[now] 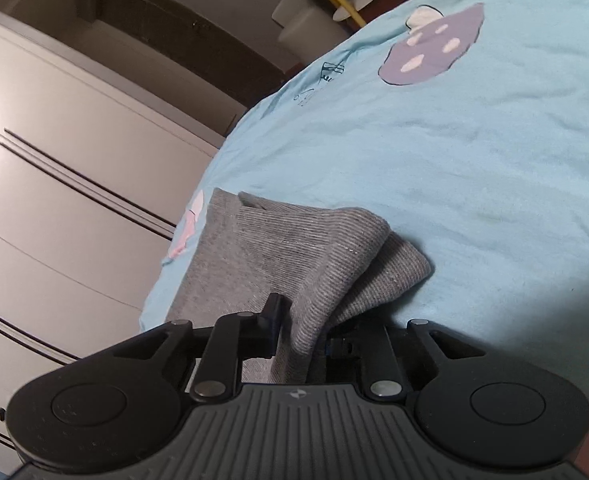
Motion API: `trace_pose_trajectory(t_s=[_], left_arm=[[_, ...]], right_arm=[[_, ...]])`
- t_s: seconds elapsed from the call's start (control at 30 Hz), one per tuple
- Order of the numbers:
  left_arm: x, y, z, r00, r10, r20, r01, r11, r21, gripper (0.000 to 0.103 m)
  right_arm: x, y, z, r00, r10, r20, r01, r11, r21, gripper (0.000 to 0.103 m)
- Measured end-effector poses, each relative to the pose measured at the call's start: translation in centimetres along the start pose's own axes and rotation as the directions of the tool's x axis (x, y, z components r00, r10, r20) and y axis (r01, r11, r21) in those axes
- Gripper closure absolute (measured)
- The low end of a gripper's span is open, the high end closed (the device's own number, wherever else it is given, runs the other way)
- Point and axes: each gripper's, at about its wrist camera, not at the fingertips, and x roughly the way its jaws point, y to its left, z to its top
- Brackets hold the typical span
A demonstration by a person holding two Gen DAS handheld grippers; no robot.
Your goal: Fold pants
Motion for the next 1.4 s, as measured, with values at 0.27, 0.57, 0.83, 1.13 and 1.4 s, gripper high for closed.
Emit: trace_pose_trajectory(t_s=[0.27,0.57,0.83,1.13,1.4], left_arm=[[-0.7,0.8,0.0,0.999,0.020,0.034,-0.019,0.999,-0.043,0.000],[-7.1,4.3,-1.4,0.990,-0.026,0.137,0.055,0.975,-0.214,0.000],[-10.3,6.9,-2.4,0.978,-0.044,0.202,0.096,0.962,-0.256,0.000],[-9.7,7.9,-3.7,0.977,-0.133,0.168,0.168,0.963,-0.212,0.000],[-3.8,2.8,-1.3,0.904,-0.427,-0.028,0.405,0.875,-0.265,0.000]], right_arm=[[0.1,0.8,-0.2,0.998,-0.068,0.002,0.067,0.993,-0.093,0.093],[-3.4,13.1,-1.2,0.987,-0.033,0.154,0.088,0.928,-0.361,0.094],[-4.1,30.5,-22.4,0.889,0.232,-0.396,-0.454,0.320,-0.831,0.090],[0.5,25.0,-23.6,0.830,0.112,-0.547,-0.488,0.621,-0.613,0.011],[-2.5,15.4,-16.4,0.903,0.160,-0.399,-0.290,0.912,-0.291,0.007]])
